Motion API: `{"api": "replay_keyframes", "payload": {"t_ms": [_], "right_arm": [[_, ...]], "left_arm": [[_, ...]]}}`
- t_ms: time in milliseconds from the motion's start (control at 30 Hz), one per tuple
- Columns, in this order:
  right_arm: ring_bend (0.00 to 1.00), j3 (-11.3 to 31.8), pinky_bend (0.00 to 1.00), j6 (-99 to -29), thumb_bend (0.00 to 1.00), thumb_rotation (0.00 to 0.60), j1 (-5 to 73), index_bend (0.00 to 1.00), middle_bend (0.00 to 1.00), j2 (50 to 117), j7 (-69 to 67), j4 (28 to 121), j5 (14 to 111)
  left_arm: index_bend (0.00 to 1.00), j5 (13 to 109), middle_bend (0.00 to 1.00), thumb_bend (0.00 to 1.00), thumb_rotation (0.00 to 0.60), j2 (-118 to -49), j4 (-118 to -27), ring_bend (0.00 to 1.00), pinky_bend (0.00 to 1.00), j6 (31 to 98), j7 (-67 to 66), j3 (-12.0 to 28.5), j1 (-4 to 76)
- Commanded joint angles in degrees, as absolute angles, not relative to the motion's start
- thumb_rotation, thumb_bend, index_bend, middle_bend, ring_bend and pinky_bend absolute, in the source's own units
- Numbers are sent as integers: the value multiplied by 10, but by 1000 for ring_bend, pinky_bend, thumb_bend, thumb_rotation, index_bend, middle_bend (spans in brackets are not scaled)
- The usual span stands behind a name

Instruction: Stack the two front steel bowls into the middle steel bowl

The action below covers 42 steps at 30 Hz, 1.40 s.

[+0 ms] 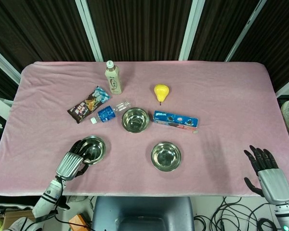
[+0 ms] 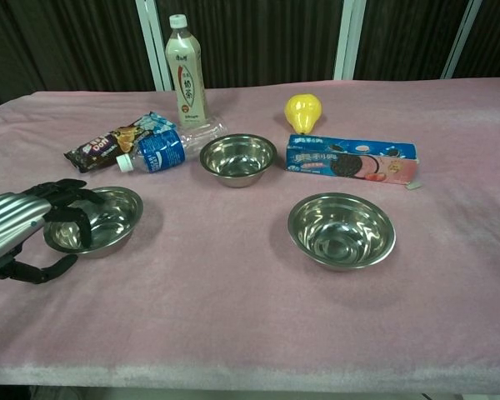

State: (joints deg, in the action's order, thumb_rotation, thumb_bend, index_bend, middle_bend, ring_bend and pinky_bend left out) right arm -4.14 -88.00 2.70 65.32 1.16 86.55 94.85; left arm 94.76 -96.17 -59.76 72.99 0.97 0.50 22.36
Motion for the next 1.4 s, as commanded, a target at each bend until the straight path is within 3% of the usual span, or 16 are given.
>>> {"api": "replay_keyframes", "payload": {"t_ms": [33, 333, 500, 700, 833, 1000, 1200, 1300, 1400], "right_arm": [[0, -41, 0, -879, 412, 600, 26, 0, 0, 652, 11, 866, 949], [0, -39, 0, -877, 412, 600, 23, 0, 0, 647, 3, 867, 948], [0, -39, 0, -879, 412, 600, 22, 0, 0, 644, -4, 868, 952], [0, -39, 0, -881, 412, 600, 20, 0, 0, 638, -19, 867, 955], [0, -40, 0, -877, 413, 600, 20, 0, 0, 633, -32, 866, 955], [0, -38, 0, -883, 412, 600, 17, 0, 0, 626, -49, 864, 953], [0, -36, 0, -895, 412, 600, 11, 0, 0, 620, -69, 857, 953], [0, -36, 0, -897, 412, 600, 9, 0, 0, 619, -72, 856, 955], [0, -36, 0, -899, 412, 600, 8, 0, 0, 619, -74, 856, 956]], "left_arm": [[589, 959, 202, 445, 600, -990, -557, 36, 96, 760, 37, 7, 229], [649, 966, 232, 449, 600, -1022, -510, 49, 96, 820, 93, 28, 245], [640, 961, 231, 431, 600, -1020, -539, 44, 96, 830, 101, 69, 288], [622, 915, 231, 428, 600, -1027, -567, 42, 105, 775, 97, 137, 358], [615, 865, 231, 425, 600, -1063, -540, 42, 115, 726, 101, 176, 399], [611, 827, 232, 420, 600, -1123, -466, 43, 116, 675, 89, 193, 445], [602, 813, 241, 417, 600, -1178, -390, 52, 117, 659, 101, 187, 470], [491, 803, 208, 414, 600, -1197, -361, 24, 113, 644, 94, 185, 477], [219, 791, 130, 413, 600, -1203, -355, 0, 105, 619, 71, 177, 477]]}}
